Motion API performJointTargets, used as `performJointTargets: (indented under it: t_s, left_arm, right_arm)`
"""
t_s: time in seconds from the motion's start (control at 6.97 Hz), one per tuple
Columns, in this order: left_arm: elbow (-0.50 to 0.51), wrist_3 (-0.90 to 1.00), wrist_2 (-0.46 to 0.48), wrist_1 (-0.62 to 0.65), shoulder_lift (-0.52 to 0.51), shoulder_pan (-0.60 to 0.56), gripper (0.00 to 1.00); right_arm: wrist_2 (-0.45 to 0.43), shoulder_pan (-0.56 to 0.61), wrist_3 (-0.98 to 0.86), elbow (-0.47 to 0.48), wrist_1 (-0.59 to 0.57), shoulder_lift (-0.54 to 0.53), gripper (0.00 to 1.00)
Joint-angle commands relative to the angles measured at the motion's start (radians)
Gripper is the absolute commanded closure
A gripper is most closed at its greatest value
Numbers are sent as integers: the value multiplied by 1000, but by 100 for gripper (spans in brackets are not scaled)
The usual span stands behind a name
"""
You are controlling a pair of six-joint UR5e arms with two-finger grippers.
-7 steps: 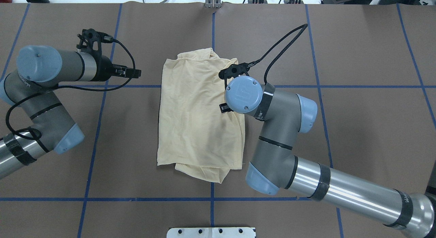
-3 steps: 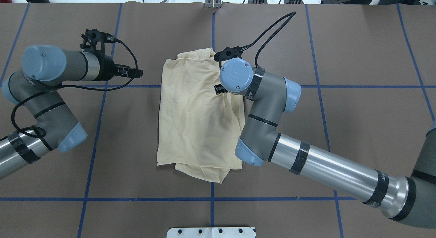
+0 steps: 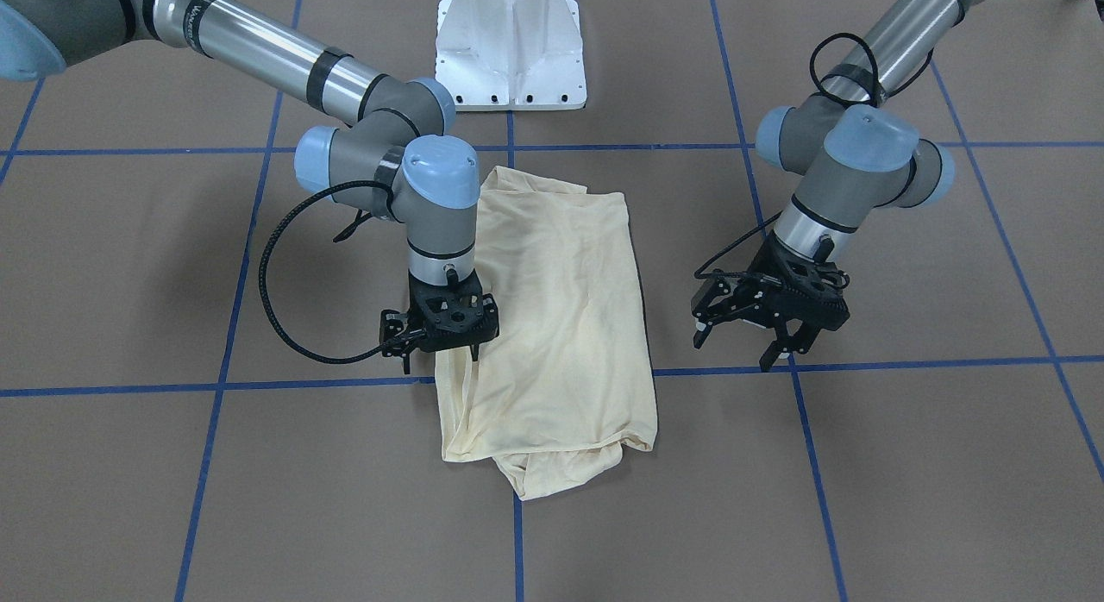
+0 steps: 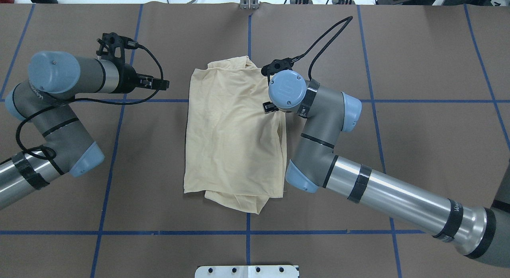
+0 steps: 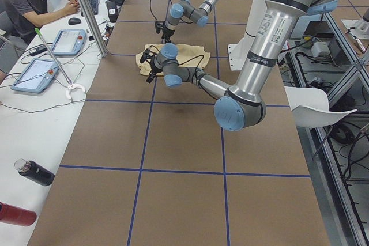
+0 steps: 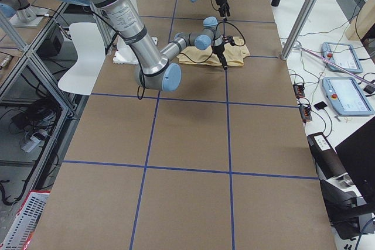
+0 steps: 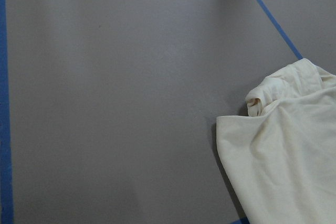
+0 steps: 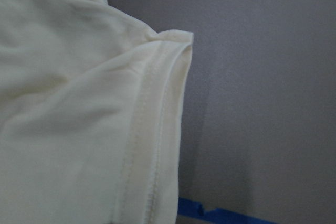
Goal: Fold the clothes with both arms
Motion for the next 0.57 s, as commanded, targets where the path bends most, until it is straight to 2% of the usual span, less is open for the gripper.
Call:
performJointTargets:
  t_s: [0.0, 0.43]
  left_arm:
    - [2, -2, 0, 0, -1, 0, 0]
    - [0, -4, -1, 0, -2, 2, 0]
  right_arm:
    - [57, 43, -59, 5, 6, -29, 0]
    - [147, 87, -60, 46, 9, -26, 0]
